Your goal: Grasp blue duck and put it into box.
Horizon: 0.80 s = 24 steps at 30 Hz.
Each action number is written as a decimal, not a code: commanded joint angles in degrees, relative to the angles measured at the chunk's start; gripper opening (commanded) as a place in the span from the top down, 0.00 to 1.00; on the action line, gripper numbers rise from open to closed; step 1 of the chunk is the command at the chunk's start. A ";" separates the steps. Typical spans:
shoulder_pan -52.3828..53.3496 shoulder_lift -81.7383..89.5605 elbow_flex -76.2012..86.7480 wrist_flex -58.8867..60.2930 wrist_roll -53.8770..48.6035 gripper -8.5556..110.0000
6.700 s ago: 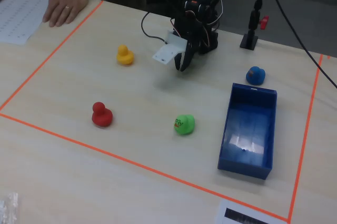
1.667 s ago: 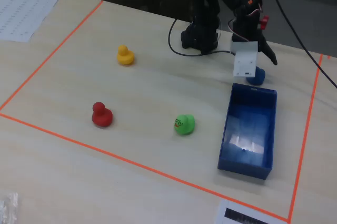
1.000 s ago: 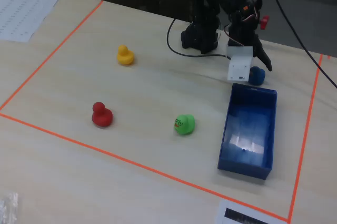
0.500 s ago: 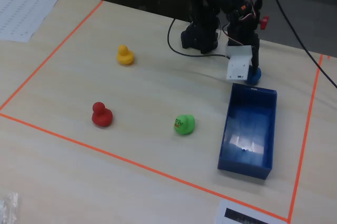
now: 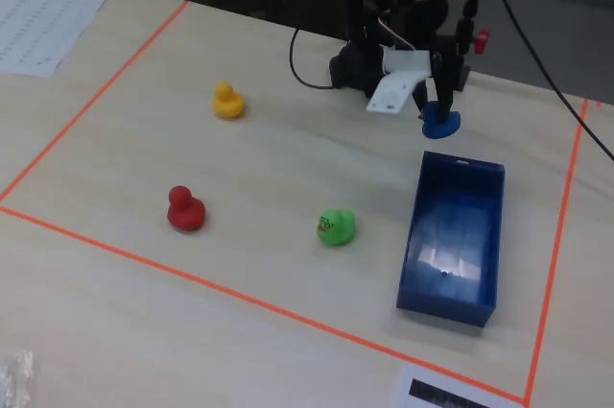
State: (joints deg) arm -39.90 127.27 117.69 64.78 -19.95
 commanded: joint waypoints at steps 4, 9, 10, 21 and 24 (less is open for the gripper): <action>5.98 -12.22 -9.23 -11.25 6.06 0.93; 5.89 -22.59 -12.83 -15.38 6.33 0.93; 5.62 -24.61 -14.24 -15.64 6.33 0.93; 1.32 -38.23 -24.17 -12.83 3.69 0.73; 0.35 -38.76 -23.91 -11.95 1.85 0.64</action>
State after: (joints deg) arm -38.32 88.15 95.98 51.94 -15.91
